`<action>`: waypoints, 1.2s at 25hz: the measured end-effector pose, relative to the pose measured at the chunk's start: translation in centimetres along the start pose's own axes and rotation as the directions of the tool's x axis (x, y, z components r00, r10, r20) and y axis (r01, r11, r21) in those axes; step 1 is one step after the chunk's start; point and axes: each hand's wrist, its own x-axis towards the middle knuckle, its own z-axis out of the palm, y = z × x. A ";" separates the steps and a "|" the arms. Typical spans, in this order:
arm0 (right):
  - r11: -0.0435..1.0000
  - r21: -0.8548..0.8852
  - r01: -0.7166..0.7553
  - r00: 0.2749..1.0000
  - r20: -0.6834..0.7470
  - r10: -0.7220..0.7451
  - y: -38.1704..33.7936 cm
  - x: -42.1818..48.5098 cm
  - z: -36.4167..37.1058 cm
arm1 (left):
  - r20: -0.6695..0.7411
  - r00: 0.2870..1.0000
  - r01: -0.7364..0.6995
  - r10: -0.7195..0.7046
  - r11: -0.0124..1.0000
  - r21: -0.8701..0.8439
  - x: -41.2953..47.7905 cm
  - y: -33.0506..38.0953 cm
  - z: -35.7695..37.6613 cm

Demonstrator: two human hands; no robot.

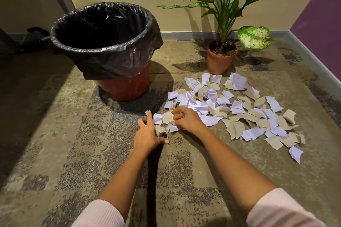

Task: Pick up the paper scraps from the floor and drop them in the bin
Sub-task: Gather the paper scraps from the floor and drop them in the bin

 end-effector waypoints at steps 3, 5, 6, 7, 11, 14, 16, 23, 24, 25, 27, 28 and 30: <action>0.959 -0.275 0.063 0.994 -0.069 -0.086 0.3 0.7 -0.4 | 0.051 0.997 -0.057 0.055 0.998 0.026 1.7 0.4 -0.4; 0.808 -0.585 0.065 0.975 -0.136 -0.176 0.8 1.2 -0.9 | 0.082 0.993 -0.087 0.083 0.995 0.044 2.4 1.1 -0.3; 0.746 -0.664 0.051 0.958 -0.179 -0.225 1.1 1.4 -1.3 | 0.090 0.991 -0.102 0.096 0.993 0.060 2.7 1.5 -0.3; 0.706 -0.707 0.028 0.942 -0.218 -0.255 1.4 1.7 -1.8 | 0.095 0.990 -0.115 0.107 0.990 0.080 3.1 2.0 -0.1; 0.643 -0.756 -0.121 0.970 -0.228 -0.087 2.5 3.4 -4.9 | 0.086 0.987 -0.146 0.137 0.983 0.112 4.5 3.7 -0.2; 0.649 -0.733 -0.203 0.977 -0.192 0.089 3.1 4.8 -7.1 | 0.094 0.975 -0.215 0.202 0.964 0.158 6.3 4.9 -1.0; 0.683 -0.699 -0.212 0.977 -0.157 0.142 3.3 5.5 -8.0 | 0.128 0.966 -0.245 0.224 0.953 0.178 7.7 5.8 -1.7; 0.728 -0.686 -0.017 0.998 0.036 0.057 2.9 7.8 -7.8 | 0.261 0.905 -0.398 0.337 0.887 0.234 10.8 9.0 -2.1; 0.711 -0.703 0.014 0.998 0.049 0.029 2.9 7.9 -7.5 | 0.267 0.898 -0.417 0.349 0.868 0.270 10.9 9.4 -1.9; 0.699 -0.715 0.032 0.998 0.055 0.011 3.0 7.9 -7.3 | 0.266 0.896 -0.427 0.354 0.850 0.308 11.0 9.8 -1.7; 0.684 -0.729 0.039 0.998 0.055 0.001 3.4 7.8 -7.3 | 0.233 0.901 -0.426 0.365 0.845 0.324 10.9 10.0 -1.4; 0.683 -0.730 0.039 0.998 0.056 0.003 3.5 7.7 -7.3 | 0.202 0.903 -0.427 0.380 0.852 0.305 10.8 10.1 -1.2; 0.701 -0.712 0.042 0.998 0.058 -0.001 3.7 7.4 -7.4 | 0.140 0.892 -0.453 0.431 0.854 0.255 10.3 10.3 -0.8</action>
